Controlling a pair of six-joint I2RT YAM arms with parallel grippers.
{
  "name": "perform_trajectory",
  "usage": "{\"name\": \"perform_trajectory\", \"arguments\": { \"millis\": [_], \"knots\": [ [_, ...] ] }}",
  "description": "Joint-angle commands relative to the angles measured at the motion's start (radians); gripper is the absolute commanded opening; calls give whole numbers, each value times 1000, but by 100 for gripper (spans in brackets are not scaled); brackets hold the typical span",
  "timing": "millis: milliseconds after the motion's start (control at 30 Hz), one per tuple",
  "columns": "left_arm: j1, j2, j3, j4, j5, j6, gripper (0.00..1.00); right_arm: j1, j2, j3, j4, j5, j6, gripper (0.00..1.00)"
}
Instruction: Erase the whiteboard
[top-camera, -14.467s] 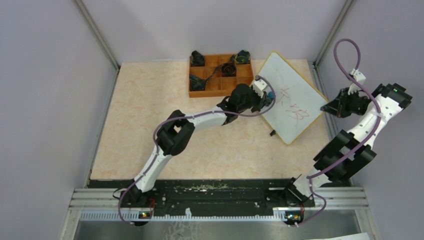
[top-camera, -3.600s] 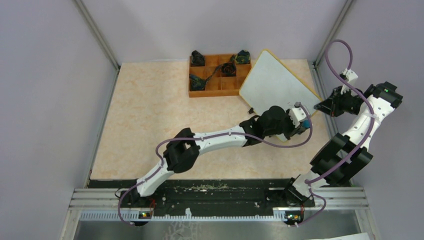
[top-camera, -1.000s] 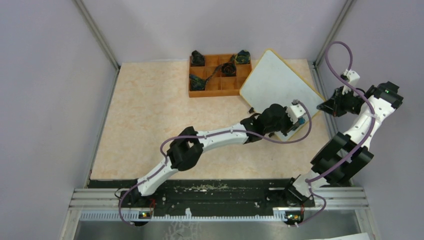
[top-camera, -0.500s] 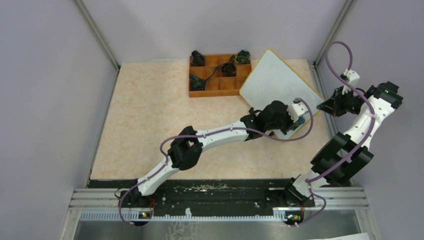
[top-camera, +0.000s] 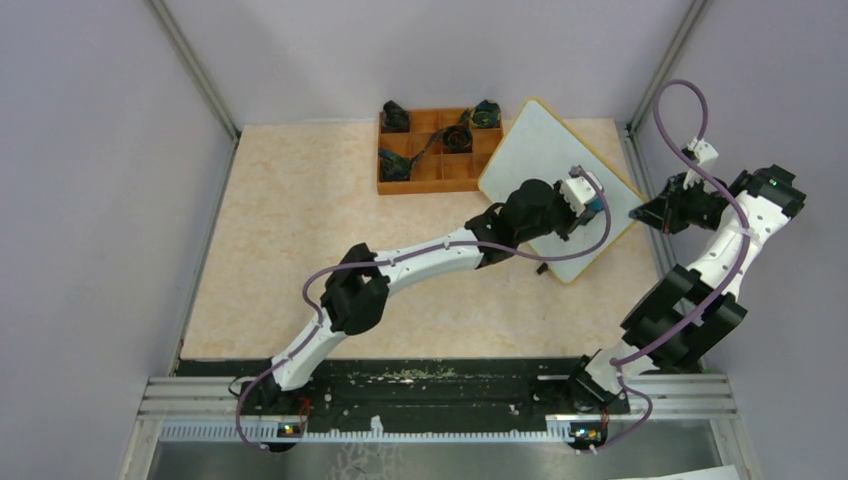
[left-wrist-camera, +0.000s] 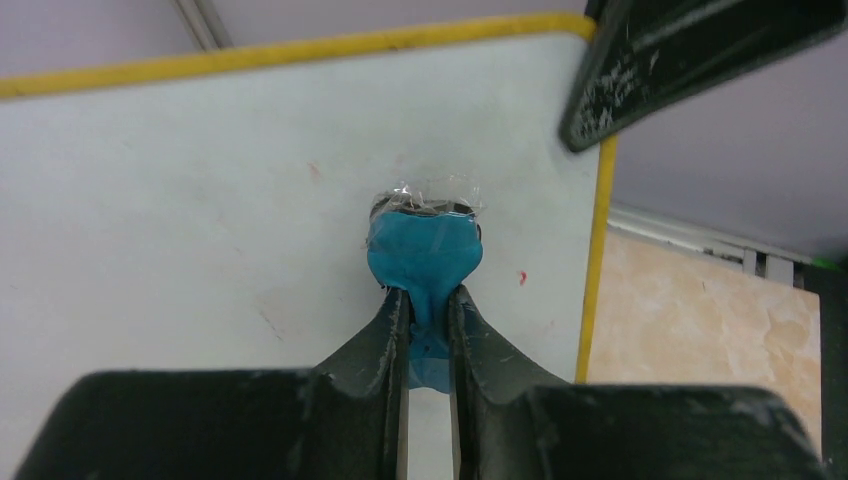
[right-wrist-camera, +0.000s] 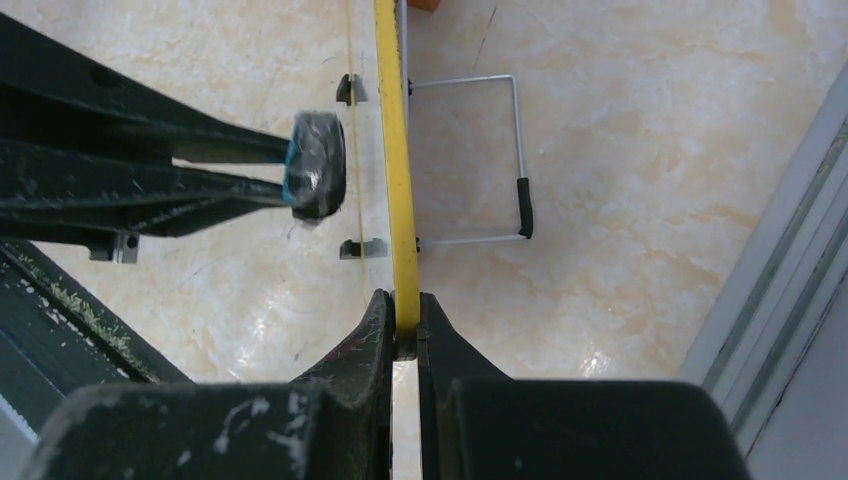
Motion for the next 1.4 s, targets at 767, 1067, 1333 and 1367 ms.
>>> {"name": "perform_trajectory", "arguments": {
  "millis": [767, 1067, 1333, 1367],
  "knots": [
    [-12, 63, 100, 33, 84, -76, 0, 53, 24, -52, -128, 175, -85, 0],
    [-38, 70, -12, 38, 69, -65, 0, 53, 21, -50, -128, 180, -85, 0],
    [-40, 39, -157, 57, 43, -54, 0, 53, 22, -53, -127, 180, -88, 0],
    [-40, 27, -189, 69, 36, -55, 0, 53, 22, -53, -128, 180, -88, 0]
  ]
}}
